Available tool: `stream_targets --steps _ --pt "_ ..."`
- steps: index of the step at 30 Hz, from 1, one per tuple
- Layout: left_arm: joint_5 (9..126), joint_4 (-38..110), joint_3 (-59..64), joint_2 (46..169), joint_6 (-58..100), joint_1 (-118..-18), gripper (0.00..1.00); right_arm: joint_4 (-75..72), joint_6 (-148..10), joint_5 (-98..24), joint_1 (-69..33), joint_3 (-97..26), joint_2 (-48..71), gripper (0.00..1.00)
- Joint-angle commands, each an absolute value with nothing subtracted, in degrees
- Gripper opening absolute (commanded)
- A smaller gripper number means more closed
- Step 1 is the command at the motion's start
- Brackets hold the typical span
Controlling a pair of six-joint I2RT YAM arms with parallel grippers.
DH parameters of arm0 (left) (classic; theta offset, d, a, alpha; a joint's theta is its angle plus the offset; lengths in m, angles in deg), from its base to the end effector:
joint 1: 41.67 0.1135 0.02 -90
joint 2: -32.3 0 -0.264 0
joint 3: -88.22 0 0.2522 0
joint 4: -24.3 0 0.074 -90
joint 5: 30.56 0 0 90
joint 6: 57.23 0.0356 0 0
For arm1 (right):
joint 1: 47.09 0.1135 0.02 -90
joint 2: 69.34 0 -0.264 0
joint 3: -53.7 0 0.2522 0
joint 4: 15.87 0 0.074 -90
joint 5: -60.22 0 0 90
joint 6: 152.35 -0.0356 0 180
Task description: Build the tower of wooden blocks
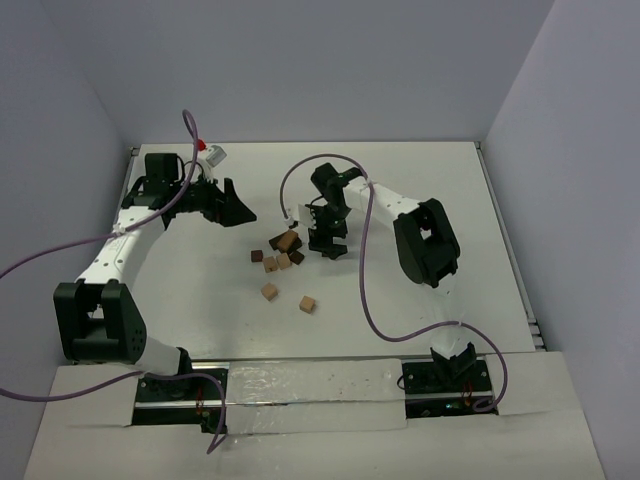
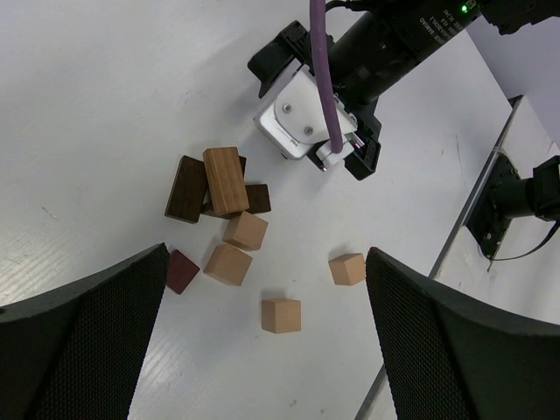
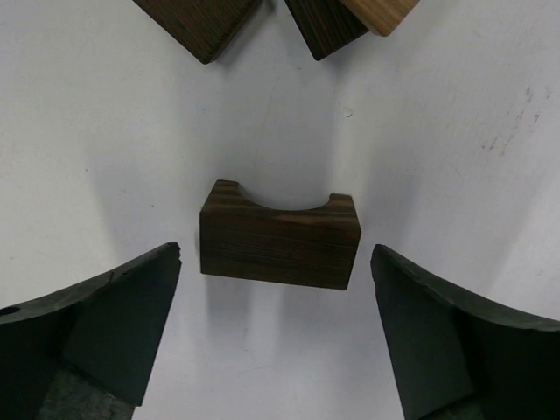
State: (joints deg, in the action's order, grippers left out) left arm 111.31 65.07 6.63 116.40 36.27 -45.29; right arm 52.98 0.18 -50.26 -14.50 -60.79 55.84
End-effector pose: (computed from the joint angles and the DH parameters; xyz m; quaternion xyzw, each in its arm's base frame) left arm 0.3123 -0.0478 0.2993 0.2243 0.8132 -0.4019 0.3562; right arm 0.3635 0.2472 0.1769 -0.7341 0.6493 0.1479 0.1324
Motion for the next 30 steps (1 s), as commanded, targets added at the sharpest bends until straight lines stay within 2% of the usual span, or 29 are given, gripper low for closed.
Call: stream_targets --steps 1,8,12,15,16,17,19,21,25,30 --pt "114.1 62.3 7.7 114.1 37.2 -44.9 0.99 52.2 -1.6 -51.6 -14.1 -62.0 55.7 1.00" --pt "114.2 60.5 7.2 112.7 36.4 -44.5 0.99 54.9 -6.8 -59.7 -15.3 -67.9 47.9 1.00" --pt "103.5 63.4 4.0 114.4 38.3 -48.6 0.99 53.7 -14.7 -67.4 -18.7 -70.9 40.1 1.00" --pt "88.8 63.5 4.4 115.7 39.6 -56.3 0.92 46.9 -23.0 -72.0 -23.2 -65.2 33.5 1.00" --pt "85.1 63.3 5.0 116.3 40.0 -58.5 0.84 44.0 -25.6 -72.0 -24.2 -60.1 29.5 1.00" --pt "81.5 63.3 5.0 116.3 40.3 -60.6 0.81 41.5 -28.0 -71.6 -25.2 -60.0 27.3 1.00" --pt "73.1 62.2 6.6 118.3 41.2 -68.1 0.78 35.1 -35.3 -70.0 -28.6 -49.7 21.8 1.00" --pt "66.6 61.9 6.8 120.3 41.0 -71.1 0.78 29.3 -39.1 -66.5 -30.3 -42.8 16.0 1.00" --pt "65.2 63.3 4.1 125.8 39.6 -72.1 0.75 22.8 -44.4 -65.1 -32.5 -30.7 8.5 1.00" --pt "65.7 64.1 0.5 130.9 39.1 -72.4 0.71 18.5 -49.4 -65.5 -33.1 -21.6 3.0 1.00"
